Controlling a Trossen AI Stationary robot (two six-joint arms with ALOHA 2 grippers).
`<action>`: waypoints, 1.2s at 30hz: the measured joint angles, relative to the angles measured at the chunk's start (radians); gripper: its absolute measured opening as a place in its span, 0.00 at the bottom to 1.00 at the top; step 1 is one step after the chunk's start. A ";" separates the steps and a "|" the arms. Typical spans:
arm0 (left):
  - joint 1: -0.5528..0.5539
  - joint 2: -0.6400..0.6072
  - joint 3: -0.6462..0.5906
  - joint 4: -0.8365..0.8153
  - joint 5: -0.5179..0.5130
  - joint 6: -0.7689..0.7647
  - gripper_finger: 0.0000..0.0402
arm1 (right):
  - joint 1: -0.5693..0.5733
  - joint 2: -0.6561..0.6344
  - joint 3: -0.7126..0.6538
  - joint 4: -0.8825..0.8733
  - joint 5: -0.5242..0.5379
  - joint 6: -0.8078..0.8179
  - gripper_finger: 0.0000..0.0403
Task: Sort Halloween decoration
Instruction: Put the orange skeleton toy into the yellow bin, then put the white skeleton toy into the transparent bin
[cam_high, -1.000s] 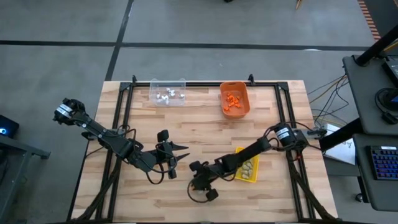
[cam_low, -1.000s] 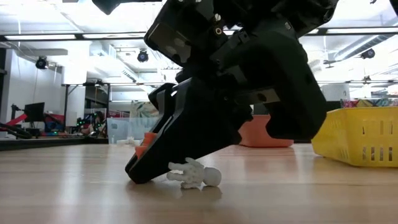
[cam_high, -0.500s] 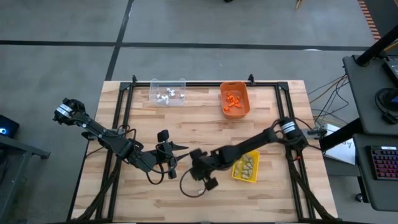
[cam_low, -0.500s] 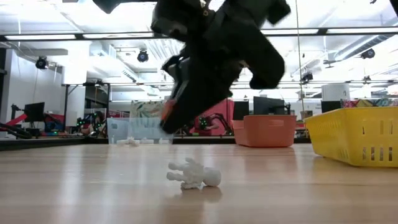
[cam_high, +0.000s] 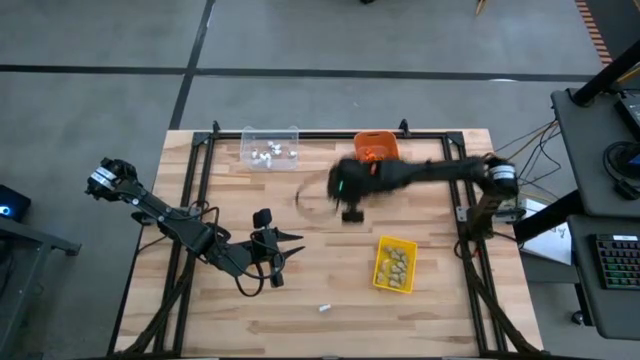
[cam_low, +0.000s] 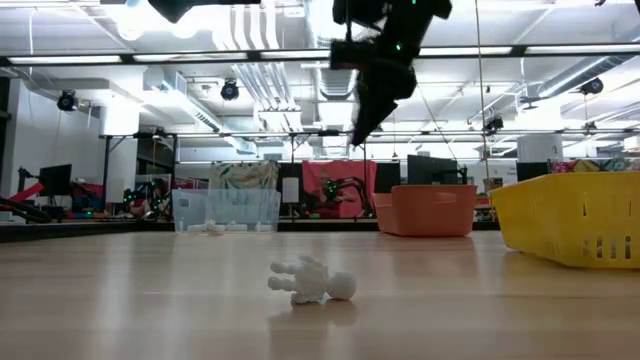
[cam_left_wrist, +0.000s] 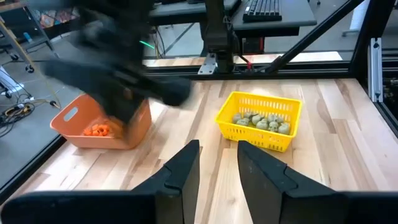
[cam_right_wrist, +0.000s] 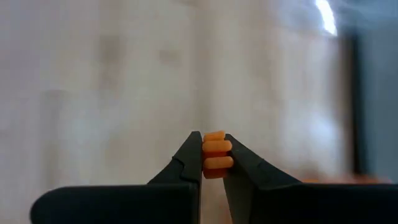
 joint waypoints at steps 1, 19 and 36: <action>0.000 0.000 0.000 -0.001 0.000 -0.001 0.23 | -0.049 -0.019 -0.001 -0.012 0.000 0.017 0.07; 0.000 0.000 0.000 -0.001 0.000 -0.004 0.23 | -0.665 0.034 -0.018 -0.145 -0.191 0.397 0.07; 0.000 0.001 0.000 -0.002 0.000 -0.009 0.23 | -0.663 0.034 -0.018 -0.138 -0.168 0.395 0.34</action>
